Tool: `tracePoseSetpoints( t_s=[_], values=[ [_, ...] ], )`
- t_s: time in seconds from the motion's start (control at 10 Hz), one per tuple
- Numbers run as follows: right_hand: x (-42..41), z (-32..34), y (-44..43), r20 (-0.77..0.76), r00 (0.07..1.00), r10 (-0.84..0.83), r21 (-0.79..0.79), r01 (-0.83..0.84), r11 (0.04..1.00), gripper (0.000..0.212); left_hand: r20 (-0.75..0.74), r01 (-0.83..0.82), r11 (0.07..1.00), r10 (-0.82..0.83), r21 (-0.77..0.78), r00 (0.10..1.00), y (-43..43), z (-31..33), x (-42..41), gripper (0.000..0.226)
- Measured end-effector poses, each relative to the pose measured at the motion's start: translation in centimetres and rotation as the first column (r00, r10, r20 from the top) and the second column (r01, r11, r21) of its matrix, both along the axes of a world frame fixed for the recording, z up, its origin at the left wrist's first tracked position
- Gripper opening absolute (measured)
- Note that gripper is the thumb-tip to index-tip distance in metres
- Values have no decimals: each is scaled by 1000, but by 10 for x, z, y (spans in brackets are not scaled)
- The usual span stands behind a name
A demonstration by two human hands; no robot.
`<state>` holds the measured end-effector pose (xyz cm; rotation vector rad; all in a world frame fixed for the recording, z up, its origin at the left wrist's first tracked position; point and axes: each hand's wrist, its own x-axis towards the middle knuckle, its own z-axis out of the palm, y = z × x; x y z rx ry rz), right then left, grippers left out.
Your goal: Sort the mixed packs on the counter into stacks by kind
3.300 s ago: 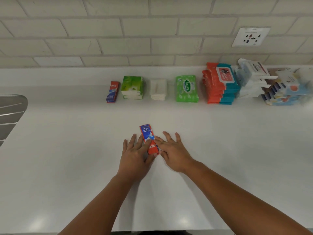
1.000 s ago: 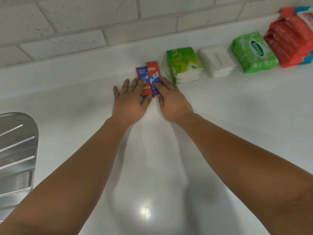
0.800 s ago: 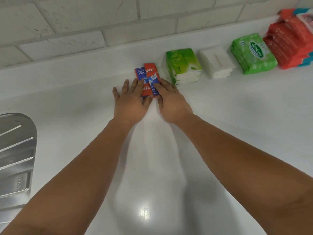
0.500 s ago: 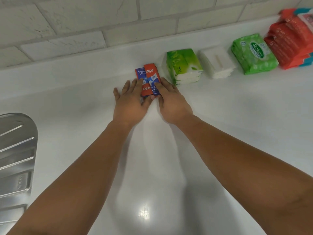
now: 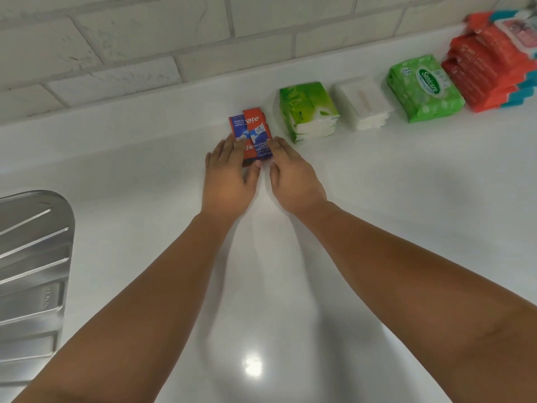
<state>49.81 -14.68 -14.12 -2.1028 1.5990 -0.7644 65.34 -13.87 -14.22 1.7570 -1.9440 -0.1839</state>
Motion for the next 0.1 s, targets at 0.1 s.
tracePoseSetpoints(
  t_s=[0.1],
  values=[
    [-12,-4,23,100,995,6,-73,2,997,46,-6,50,991,-51,-124,999,20,4,-16,46]
  ],
)
